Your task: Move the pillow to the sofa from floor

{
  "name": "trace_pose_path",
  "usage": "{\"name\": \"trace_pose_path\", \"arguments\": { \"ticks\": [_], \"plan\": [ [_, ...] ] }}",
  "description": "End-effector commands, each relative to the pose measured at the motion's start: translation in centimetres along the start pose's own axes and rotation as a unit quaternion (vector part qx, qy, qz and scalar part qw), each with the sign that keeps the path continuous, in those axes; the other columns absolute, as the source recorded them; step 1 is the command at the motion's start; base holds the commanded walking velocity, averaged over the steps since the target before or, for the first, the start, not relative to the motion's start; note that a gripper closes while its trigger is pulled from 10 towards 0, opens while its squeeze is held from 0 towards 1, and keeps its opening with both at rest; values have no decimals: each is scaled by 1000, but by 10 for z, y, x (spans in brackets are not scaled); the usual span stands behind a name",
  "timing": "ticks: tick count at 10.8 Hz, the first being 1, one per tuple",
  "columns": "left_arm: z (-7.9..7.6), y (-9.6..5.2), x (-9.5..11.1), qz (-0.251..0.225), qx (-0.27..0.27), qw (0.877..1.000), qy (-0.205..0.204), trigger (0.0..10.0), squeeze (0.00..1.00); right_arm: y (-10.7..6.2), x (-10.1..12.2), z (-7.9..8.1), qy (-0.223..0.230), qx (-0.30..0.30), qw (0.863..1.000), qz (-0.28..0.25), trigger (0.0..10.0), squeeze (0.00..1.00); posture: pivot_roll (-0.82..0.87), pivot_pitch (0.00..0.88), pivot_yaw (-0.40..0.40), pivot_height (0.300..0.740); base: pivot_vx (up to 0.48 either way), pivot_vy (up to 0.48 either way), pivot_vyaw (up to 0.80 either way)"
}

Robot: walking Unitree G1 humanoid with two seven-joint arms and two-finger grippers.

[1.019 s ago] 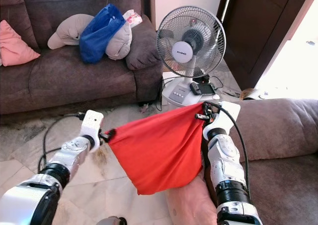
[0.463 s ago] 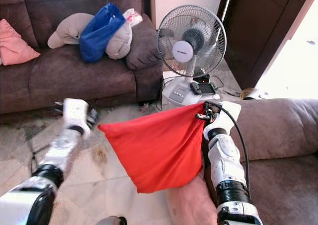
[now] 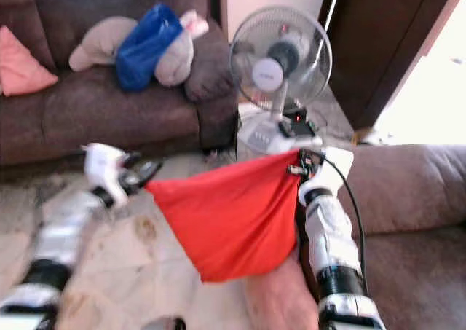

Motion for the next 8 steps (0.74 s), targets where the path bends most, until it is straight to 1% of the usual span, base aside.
{"name": "trace_pose_path", "arguments": {
  "ticks": [1,2,3,4,5,6,7,8],
  "plan": [
    [-3,-2,2,-4,-22,1000,-12,10000,1000,4,23,3,-8,3,999,-43,10000,0,50,0,-27,740,0,0,0],
    [-11,-13,-6,23,-82,996,-38,10000,1000,4,22,3,-8,3,999,-42,10000,0,48,0,-27,740,0,0,0],
    [-10,-20,-13,45,-96,994,-31,10000,1000,3,22,3,-9,3,999,-42,10000,0,45,0,-28,740,0,0,0],
    [-4,-30,-21,76,-95,992,-25,10000,1000,3,22,2,-9,2,999,-41,10000,0,50,0,-30,740,0,0,0],
    [1,-37,-30,110,-97,989,-3,10000,0,3,22,2,-9,1,999,-40,10000,0,50,0,-31,740,0,0,0],
    [14,-43,-40,150,-65,985,50,10000,0,3,22,2,-10,2,999,-39,10000,0,50,0,-31,740,0,0,0],
    [27,-41,-30,140,-32,987,72,10000,0,3,22,1,-10,1,999,-38,10000,0,47,0,-33,740,0,0,0],
    [23,-40,-29,144,-55,985,74,10000,0,3,21,1,-10,1,999,-37,10000,0,50,0,-35,740,0,0,0]
  ]
}}
Point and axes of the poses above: a point about 5 cm out from each wrist's last joint towards the gripper, its own y axis pointing out of the wrist towards the gripper, its own x axis along the axis of the wrist's last joint, z = x × y, the point moved 3 cm from there along y, pointing out of the wrist towards the gripper, and after that the axes turned 8 degrees about y, right-handed, at the moved point
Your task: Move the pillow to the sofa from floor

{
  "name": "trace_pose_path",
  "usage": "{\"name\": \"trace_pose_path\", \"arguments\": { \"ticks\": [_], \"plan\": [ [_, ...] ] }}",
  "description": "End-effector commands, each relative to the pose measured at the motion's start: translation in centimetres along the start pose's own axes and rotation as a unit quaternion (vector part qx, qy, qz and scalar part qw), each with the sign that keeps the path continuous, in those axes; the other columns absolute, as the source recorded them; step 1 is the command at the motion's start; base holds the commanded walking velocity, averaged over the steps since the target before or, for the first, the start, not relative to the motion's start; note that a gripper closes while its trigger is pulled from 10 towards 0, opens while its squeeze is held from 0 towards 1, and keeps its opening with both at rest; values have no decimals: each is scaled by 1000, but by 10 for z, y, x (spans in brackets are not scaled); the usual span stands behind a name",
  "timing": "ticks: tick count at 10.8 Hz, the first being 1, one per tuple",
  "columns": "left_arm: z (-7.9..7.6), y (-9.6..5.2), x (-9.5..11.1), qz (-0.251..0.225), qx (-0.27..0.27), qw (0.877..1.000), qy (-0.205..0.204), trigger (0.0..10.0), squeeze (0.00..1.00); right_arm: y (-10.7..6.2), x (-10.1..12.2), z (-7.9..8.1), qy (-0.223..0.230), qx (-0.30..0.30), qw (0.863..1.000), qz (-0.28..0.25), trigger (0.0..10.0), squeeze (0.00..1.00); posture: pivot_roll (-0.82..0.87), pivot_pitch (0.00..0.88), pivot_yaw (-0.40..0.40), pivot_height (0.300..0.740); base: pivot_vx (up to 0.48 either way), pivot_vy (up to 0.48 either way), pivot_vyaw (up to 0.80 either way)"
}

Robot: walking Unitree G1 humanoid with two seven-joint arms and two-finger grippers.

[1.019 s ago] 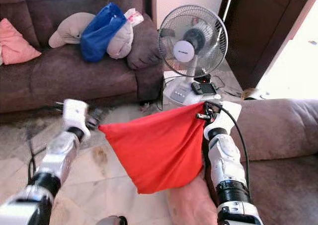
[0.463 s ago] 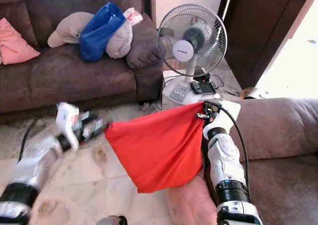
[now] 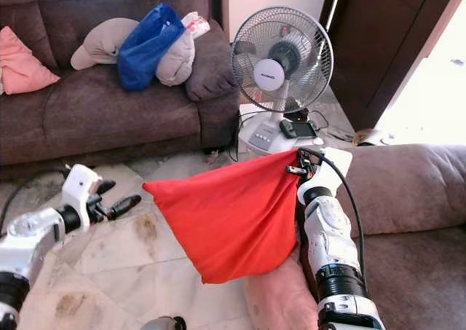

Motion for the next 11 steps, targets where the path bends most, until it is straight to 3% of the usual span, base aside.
{"name": "trace_pose_path", "arguments": {
  "ticks": [1,3,7,11],
  "plan": [
    [-4,1,1,3,-20,1000,12,10000,0,3,21,0,-9,-1,999,-38,10000,0,49,0,-35,740,0,0,0],
    [-14,10,3,-15,-59,998,-15,10000,0,3,22,0,-9,0,999,-38,10000,0,44,0,-40,740,0,0,0],
    [4,22,14,-22,-15,1000,-4,10000,0,2,24,-2,-13,1,999,-38,10000,0,31,0,-44,740,0,0,0],
    [-6,30,-5,-1,-36,997,-71,10000,0,0,26,-5,-17,2,999,-38,10000,0,9,1,-48,740,0,0,0]
  ]
}}
Point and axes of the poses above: a point about 5 cm out from each wrist's last joint towards the gripper, its own y axis pointing out of the wrist towards the gripper, its own x axis along the axis of the wrist's last joint, z = x × y, the point moved 3 cm from there along y, pointing out of the wrist towards the gripper, and after that the axes turned 8 degrees about y, right-handed, at the moved point
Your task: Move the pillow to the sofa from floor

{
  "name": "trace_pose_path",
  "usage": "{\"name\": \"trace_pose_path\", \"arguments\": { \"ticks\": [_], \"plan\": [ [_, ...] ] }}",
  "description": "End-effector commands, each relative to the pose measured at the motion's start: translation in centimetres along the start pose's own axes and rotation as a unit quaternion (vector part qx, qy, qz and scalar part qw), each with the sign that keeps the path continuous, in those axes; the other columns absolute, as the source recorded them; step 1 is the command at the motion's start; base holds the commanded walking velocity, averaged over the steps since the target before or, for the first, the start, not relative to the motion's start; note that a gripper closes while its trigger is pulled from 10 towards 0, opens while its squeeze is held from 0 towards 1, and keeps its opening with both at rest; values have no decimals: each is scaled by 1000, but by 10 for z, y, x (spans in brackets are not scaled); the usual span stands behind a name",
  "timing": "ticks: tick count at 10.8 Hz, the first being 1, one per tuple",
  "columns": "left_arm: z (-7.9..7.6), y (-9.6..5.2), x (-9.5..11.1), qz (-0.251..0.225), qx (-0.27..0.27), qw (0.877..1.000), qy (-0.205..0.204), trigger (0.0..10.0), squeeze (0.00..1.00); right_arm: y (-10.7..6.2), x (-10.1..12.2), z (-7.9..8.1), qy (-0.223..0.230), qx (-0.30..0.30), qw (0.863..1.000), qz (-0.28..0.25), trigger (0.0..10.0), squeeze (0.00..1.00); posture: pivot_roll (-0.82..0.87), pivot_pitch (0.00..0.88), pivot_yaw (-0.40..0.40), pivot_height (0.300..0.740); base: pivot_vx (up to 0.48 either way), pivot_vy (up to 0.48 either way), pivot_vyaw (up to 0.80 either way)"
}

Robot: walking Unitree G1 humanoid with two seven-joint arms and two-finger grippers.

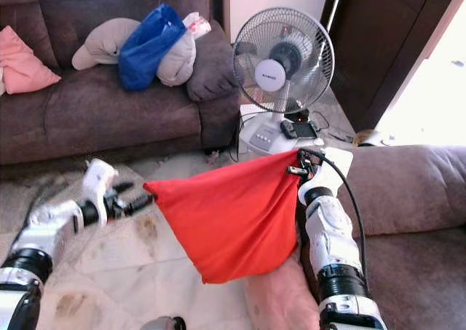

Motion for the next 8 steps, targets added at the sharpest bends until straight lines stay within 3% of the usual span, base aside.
{"name": "trace_pose_path", "arguments": {
  "ticks": [1,5,8],
  "plan": [
    [2,2,5,-7,2,1000,2,10000,0,0,26,-4,-14,0,999,-42,10000,0,1,3,-49,740,0,0,0],
    [13,10,22,-18,47,998,28,10000,0,-3,28,-7,-18,-3,999,-43,10000,0,-16,6,-52,740,0,0,0],
    [3,21,26,-19,22,1000,11,10000,0,-6,30,-9,-21,-4,999,-45,10000,0,-43,5,-49,740,0,0,0]
  ]
}}
Point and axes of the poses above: a point about 5 cm out from each wrist's last joint towards the gripper, its own y axis pointing out of the wrist towards the gripper, its own x axis along the axis of the wrist's last joint, z = x × y, the point moved 3 cm from there along y, pointing out of the wrist towards the gripper, and after that the axes turned 8 degrees about y, right-handed, at the moved point
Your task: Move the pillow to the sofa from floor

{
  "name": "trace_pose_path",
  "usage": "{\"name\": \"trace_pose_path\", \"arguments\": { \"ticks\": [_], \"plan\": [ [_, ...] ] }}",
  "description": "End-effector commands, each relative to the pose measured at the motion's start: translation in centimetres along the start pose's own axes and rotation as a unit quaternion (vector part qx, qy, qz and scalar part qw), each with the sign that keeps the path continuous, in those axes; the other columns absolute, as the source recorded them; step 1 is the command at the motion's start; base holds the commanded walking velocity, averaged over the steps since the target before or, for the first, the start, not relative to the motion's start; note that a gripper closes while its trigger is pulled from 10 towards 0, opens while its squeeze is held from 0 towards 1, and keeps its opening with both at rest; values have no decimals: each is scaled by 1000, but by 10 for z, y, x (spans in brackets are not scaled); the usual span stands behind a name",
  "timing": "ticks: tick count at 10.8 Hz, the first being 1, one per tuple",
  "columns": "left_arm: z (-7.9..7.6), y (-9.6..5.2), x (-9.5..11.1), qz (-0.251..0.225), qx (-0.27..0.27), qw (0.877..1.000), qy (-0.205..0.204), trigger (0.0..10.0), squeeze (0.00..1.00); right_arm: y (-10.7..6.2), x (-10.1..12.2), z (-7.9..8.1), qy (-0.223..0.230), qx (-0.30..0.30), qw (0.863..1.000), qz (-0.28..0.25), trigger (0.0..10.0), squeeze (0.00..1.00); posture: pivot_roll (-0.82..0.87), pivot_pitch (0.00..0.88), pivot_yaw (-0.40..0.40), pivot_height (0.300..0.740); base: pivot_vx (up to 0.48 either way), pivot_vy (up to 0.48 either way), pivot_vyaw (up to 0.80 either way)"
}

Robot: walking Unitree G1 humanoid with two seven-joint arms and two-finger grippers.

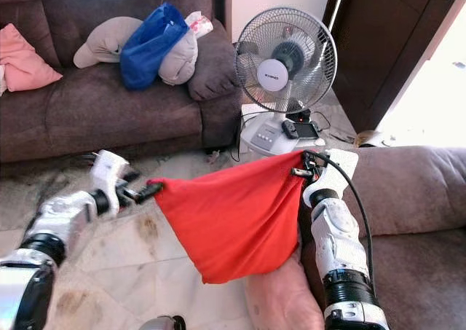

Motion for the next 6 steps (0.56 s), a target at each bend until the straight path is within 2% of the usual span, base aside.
{"name": "trace_pose_path", "arguments": {
  "ticks": [1,4,5,6],
  "plan": [
    [1,3,7,-4,-4,1000,-3,10000,0,0,28,-4,-14,-4,999,-45,10000,0,-48,3,-50,740,0,0,0],
    [-8,12,15,-14,-26,999,-14,10000,0,-3,31,-8,-18,-8,999,-47,10000,0,-74,4,-47,740,0,0,0],
    [-12,14,16,-26,-39,998,-44,10000,0,-4,31,-8,-19,-8,999,-47,10000,0,-80,6,-48,740,0,0,0],
    [-14,16,17,-24,-39,998,-40,10000,0,-5,32,-9,-20,-10,999,-46,10000,0,-85,7,-48,740,0,0,0]
  ]
}}
Point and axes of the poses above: a point about 5 cm out from each wrist's last joint towards the gripper, its own y axis pointing out of the wrist towards the gripper, its own x axis along the axis of the wrist's last joint, z = x × y, the point moved 3 cm from there along y, pointing out of the wrist towards the gripper, and after that the axes turned 8 degrees about y, right-handed, at the moved point
